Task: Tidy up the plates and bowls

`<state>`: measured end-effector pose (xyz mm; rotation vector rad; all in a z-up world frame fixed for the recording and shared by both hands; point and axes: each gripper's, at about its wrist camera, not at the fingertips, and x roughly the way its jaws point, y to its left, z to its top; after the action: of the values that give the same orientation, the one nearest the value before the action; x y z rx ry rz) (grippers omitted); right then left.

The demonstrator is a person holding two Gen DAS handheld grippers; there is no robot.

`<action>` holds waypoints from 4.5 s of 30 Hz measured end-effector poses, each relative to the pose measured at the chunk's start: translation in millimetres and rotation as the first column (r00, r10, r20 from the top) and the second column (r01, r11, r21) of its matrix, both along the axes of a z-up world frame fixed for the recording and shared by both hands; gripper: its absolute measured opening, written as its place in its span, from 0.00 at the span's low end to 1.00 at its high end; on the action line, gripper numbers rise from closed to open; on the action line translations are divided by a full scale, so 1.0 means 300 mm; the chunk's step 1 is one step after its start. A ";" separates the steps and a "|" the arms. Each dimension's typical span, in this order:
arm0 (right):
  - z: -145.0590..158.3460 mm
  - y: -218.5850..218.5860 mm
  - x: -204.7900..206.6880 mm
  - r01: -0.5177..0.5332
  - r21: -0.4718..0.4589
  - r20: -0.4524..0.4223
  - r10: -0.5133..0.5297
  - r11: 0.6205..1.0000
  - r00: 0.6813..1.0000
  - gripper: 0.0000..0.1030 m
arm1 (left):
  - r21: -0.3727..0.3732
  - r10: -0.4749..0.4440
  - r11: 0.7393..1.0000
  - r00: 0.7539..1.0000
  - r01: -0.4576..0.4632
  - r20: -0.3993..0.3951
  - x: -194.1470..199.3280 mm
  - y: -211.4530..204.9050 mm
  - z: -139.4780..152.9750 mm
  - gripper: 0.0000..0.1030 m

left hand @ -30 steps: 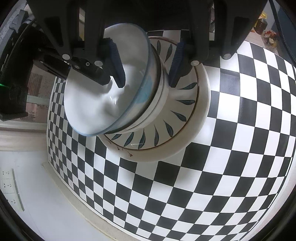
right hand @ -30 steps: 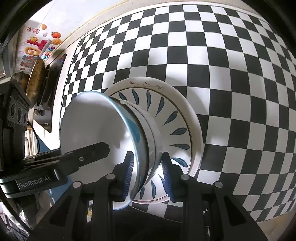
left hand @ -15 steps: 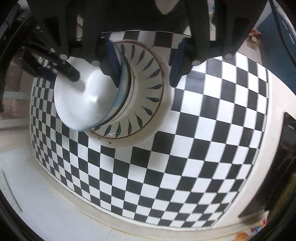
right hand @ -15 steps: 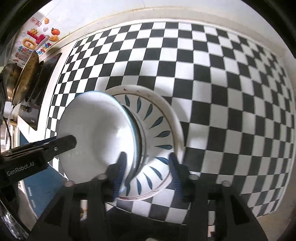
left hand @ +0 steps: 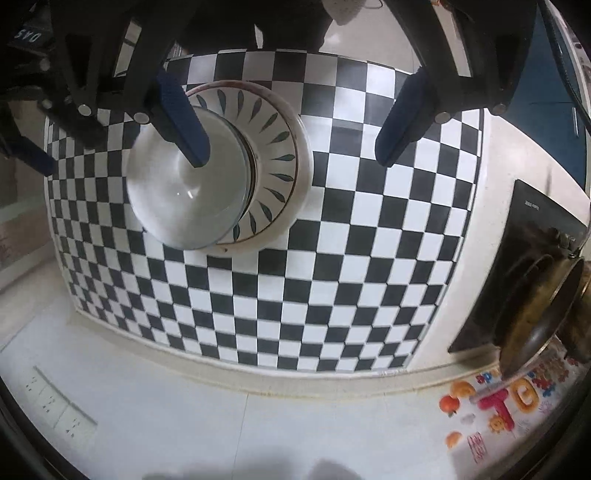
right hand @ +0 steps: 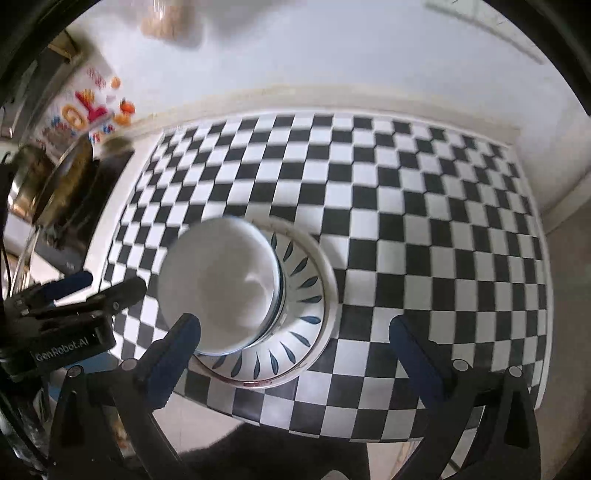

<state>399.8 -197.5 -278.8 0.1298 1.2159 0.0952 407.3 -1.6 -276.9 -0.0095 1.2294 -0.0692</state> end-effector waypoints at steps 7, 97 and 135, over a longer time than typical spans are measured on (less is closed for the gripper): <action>0.155 -0.014 -0.101 0.063 -0.018 0.129 -0.060 0.998 0.990 1.00 | 0.014 -0.018 1.000 0.993 0.016 0.118 -0.106 -0.014 0.162 0.89; 0.913 0.314 -1.565 0.297 -0.139 0.520 -0.186 0.945 0.833 1.00 | 0.034 -0.074 0.997 0.803 0.067 0.591 -1.385 0.291 0.801 0.91; 0.906 0.286 -1.541 0.315 -0.138 0.517 -0.203 0.939 0.831 1.00 | 0.034 -0.065 0.998 0.817 0.055 0.573 -1.375 0.247 0.774 0.91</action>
<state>-62.6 -111.7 -7.0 0.0712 0.6729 -0.2359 -5.2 72.6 -44.8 0.0616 0.6190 -0.1083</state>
